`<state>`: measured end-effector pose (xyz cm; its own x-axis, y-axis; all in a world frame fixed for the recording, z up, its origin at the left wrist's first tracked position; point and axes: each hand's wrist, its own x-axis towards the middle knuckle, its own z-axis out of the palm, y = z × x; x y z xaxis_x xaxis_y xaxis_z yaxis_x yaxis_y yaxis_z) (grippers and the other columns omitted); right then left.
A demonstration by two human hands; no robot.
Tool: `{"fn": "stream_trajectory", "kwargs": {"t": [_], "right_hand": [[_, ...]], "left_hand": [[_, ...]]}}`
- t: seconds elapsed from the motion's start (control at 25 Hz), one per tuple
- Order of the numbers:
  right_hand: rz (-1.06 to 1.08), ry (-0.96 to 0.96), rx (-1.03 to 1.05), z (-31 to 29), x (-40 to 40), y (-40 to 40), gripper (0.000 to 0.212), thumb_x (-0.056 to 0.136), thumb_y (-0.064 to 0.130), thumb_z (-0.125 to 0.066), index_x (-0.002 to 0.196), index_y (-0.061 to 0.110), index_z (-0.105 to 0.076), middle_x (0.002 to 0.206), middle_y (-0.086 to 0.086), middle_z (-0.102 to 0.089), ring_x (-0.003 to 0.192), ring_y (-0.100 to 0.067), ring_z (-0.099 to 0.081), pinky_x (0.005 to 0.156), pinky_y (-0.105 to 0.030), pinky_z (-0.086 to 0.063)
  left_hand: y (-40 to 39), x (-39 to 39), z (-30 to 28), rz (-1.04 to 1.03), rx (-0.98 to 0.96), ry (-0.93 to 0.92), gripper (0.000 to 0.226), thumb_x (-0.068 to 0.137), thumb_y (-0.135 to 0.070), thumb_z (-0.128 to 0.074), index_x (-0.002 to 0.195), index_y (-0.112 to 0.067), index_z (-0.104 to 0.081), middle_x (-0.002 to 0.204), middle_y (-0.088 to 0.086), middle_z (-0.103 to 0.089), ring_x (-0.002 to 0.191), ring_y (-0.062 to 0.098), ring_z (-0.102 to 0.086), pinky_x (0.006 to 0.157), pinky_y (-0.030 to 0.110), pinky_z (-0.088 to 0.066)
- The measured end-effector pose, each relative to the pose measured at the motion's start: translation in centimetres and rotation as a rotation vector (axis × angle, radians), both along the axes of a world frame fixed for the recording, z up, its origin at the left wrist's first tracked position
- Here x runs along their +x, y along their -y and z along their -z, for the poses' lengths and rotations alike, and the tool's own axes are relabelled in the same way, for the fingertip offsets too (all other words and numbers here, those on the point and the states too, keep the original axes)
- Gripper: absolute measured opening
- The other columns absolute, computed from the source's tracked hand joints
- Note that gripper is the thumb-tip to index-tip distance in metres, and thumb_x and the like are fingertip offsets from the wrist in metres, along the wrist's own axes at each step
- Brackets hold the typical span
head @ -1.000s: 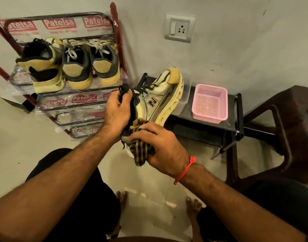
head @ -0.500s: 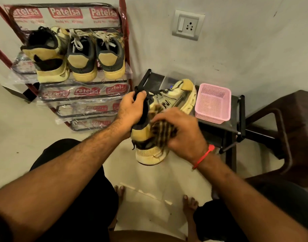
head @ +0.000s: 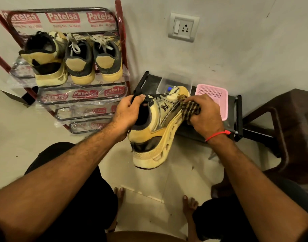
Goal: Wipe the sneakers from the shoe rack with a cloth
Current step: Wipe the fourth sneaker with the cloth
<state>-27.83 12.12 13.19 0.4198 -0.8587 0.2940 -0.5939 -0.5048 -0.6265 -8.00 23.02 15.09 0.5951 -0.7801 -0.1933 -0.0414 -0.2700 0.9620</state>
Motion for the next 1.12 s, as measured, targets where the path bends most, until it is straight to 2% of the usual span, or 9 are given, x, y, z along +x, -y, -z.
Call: {"fn": "stream_trajectory", "kwargs": {"t": [0.08, 0.24, 0.36, 0.44, 0.6, 0.72, 0.84, 1.0, 1.12], "right_hand": [[-0.09, 0.12, 0.131, 0.4, 0.7, -1.9, 0.046, 0.075, -0.008, -0.074, 0.113, 0.019, -0.071, 0.117, -0.002, -0.064, 0.113, -0.015, -0.057, 0.094, -0.012, -0.046], [-0.101, 0.691, 0.432, 0.9, 2.7, -4.0, 0.046, 0.078, -0.018, -0.065, 0.107, 0.018, -0.072, 0.114, -0.003, -0.07, 0.114, -0.018, -0.064, 0.096, -0.039, -0.055], [0.138, 1.011, 0.598, 0.9, 3.0, -3.2, 0.034, 0.081, -0.017, -0.065, 0.103, 0.008, -0.069, 0.103, -0.011, -0.072, 0.102, -0.025, -0.068, 0.093, -0.042, -0.056], [0.247, 1.07, 0.731, 1.4, 2.9, -2.6, 0.03, 0.084, -0.016, -0.063, 0.108, 0.002, -0.068, 0.106, -0.019, -0.07, 0.106, -0.035, -0.068, 0.096, -0.05, -0.054], [0.239, 1.019, 0.798, 1.6, 2.6, -2.4, 0.029, 0.087, -0.01, -0.063, 0.114, -0.001, -0.066, 0.108, -0.019, -0.072, 0.106, -0.036, -0.068, 0.094, -0.052, -0.055], [0.15, 0.919, 0.837, 0.8, 2.6, -2.4, 0.029, 0.087, -0.006, -0.065, 0.113, 0.007, -0.07, 0.106, -0.015, -0.074, 0.099, -0.029, -0.071, 0.091, -0.048, -0.057], [0.001, 0.569, 0.501, -1.2, 1.9, -2.6, 0.031, 0.083, -0.002, -0.07, 0.106, 0.019, -0.071, 0.1, -0.001, -0.075, 0.099, -0.015, -0.07, 0.095, -0.047, -0.055], [-0.578, 0.33, 0.045, -4.2, 1.5, -6.2, 0.036, 0.076, 0.007, -0.081, 0.11, 0.008, -0.071, 0.109, -0.004, -0.071, 0.106, -0.015, -0.067, 0.095, -0.036, -0.053], [-0.611, 0.204, -0.041, -3.7, 1.3, -4.9, 0.038, 0.075, 0.009, -0.084, 0.11, 0.009, -0.071, 0.106, -0.003, -0.071, 0.101, -0.015, -0.066, 0.09, -0.035, -0.054]], "left_hand": [[0.4, 0.4, 0.4, -0.043, 0.015, -0.007, 0.024, 0.103, -0.039, -0.052, 0.09, -0.025, -0.067, 0.087, -0.008, -0.063, 0.084, 0.007, -0.059, 0.055, 0.01, -0.044], [-0.2, 0.6, -0.2, 0.073, -0.067, -0.186, 0.029, 0.103, -0.045, -0.052, 0.108, -0.023, -0.071, 0.093, -0.008, -0.075, 0.086, 0.008, -0.07, 0.06, 0.021, -0.054], [-0.8, 0.4, 0.4, 0.426, -0.09, 0.002, 0.04, 0.089, -0.07, -0.051, 0.106, -0.038, -0.069, 0.119, -0.005, -0.067, 0.099, 0.013, -0.067, 0.069, 0.031, -0.061], [-1.2, 0.3, 0.9, 0.671, -0.066, 0.255, 0.051, 0.073, -0.09, -0.049, 0.102, -0.052, -0.065, 0.149, -0.006, -0.039, 0.121, 0.012, -0.055, 0.088, 0.034, -0.059], [-1.0, -0.7, 0.6, 0.722, -0.132, 0.308, 0.029, 0.083, -0.07, -0.059, 0.082, -0.043, -0.07, 0.16, -0.015, -0.015, 0.124, -0.024, -0.036, 0.098, 0.005, -0.039], [-0.4, -0.5, 1.0, 0.52, -0.161, 0.024, 0.028, 0.078, -0.067, -0.069, 0.092, -0.045, -0.078, 0.164, -0.016, -0.023, 0.137, 0.004, -0.046, 0.112, 0.036, -0.044], [-0.2, 0.1, 1.4, 0.363, -0.205, -0.158, 0.068, 0.074, -0.055, -0.074, 0.127, -0.014, -0.07, 0.152, -0.016, -0.048, 0.126, 0.021, -0.061, 0.105, 0.055, -0.05], [-0.2, 0.4, 1.2, 0.277, -0.241, -0.085, 0.069, 0.076, -0.044, -0.065, 0.128, 0.001, -0.066, 0.135, -0.021, -0.062, 0.117, 0.015, -0.066, 0.102, 0.047, -0.053], [-0.4, 0.0, 1.5, 0.319, -0.276, -0.011, 0.053, 0.082, -0.037, -0.059, 0.126, -0.009, -0.069, 0.134, -0.016, -0.065, 0.117, 0.017, -0.067, 0.098, 0.042, -0.056]]}}
